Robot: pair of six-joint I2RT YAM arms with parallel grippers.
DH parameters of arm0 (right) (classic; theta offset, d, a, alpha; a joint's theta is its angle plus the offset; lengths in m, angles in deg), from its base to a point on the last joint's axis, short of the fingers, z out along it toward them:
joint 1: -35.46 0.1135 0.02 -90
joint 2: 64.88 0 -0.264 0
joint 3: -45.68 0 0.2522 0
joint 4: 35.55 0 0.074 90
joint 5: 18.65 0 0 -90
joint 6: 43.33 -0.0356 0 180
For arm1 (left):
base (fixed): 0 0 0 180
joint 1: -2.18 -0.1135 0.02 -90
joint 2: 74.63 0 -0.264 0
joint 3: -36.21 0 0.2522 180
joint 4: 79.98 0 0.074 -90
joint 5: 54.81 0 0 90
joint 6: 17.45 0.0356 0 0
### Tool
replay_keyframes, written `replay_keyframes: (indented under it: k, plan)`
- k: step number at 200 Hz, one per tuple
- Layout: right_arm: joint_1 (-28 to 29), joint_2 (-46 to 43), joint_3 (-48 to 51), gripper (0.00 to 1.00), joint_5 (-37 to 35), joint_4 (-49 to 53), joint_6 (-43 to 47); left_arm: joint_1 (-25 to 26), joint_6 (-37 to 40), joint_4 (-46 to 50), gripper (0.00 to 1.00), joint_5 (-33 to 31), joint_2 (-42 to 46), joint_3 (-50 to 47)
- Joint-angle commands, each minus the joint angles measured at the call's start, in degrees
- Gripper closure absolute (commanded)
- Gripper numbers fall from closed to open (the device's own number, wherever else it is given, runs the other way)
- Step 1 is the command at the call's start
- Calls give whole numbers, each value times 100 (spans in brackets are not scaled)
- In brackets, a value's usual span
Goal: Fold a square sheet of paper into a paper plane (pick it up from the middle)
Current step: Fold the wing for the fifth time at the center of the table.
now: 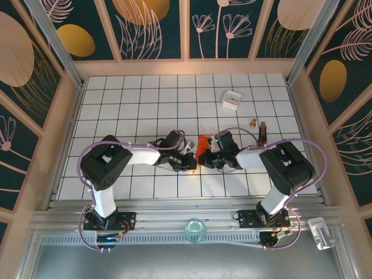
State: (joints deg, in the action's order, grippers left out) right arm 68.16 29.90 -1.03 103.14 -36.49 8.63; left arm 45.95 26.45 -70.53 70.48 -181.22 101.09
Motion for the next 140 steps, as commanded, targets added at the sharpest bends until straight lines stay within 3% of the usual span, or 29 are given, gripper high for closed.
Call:
replay_keyframes:
  k: [1, 94, 140]
  plan:
    - [98, 216, 158, 100, -349, 565, 51, -53, 263, 460, 100, -538, -189, 167]
    - [89, 209, 60, 100, -301, 617, 78, -44, 867, 1675, 100, -1155, -389, 256]
    - [-19, 167, -20, 100, -197, 561, -21, -45, 993, 1800, 100, -1292, -464, 100]
